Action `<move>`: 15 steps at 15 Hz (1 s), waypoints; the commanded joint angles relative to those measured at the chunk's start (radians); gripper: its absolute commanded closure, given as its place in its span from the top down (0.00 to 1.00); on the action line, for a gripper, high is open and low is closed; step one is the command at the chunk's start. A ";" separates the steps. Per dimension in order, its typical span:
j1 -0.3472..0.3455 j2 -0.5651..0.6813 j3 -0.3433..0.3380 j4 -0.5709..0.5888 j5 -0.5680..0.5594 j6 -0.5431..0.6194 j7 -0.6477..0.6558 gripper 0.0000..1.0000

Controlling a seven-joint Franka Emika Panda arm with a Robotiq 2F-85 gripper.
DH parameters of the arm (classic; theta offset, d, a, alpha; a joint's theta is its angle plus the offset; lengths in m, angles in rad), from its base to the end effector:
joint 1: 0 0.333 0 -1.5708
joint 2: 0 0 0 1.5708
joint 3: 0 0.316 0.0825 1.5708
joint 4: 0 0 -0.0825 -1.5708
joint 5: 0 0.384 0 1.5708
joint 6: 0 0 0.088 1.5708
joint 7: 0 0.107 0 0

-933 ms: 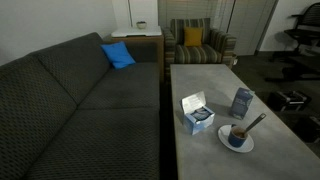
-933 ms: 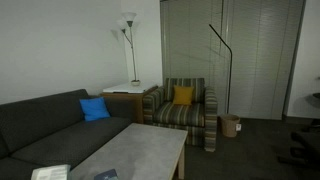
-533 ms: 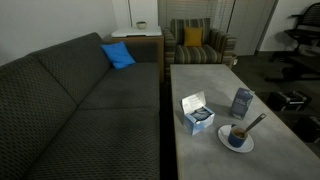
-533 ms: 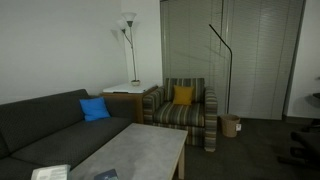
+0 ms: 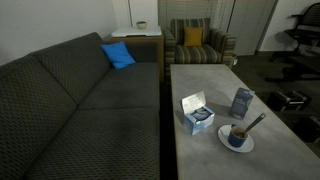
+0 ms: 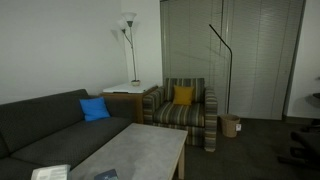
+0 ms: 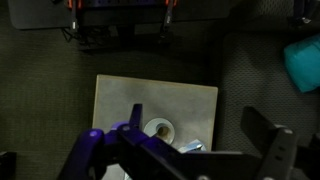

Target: Stir the contents in the blue mug

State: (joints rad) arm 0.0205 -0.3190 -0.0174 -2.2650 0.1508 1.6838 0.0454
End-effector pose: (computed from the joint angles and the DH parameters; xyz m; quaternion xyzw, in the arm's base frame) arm 0.4244 0.0154 0.4699 -0.9878 0.0383 0.1323 0.0726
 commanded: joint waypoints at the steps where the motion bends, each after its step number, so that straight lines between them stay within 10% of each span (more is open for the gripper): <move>1: -0.008 0.060 0.034 0.028 -0.067 0.011 0.041 1.00; 15: 0.005 0.330 0.049 0.111 -0.208 0.162 0.035 1.00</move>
State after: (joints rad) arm 0.0230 0.0103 0.0331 -2.1555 -0.0570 1.8481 0.0802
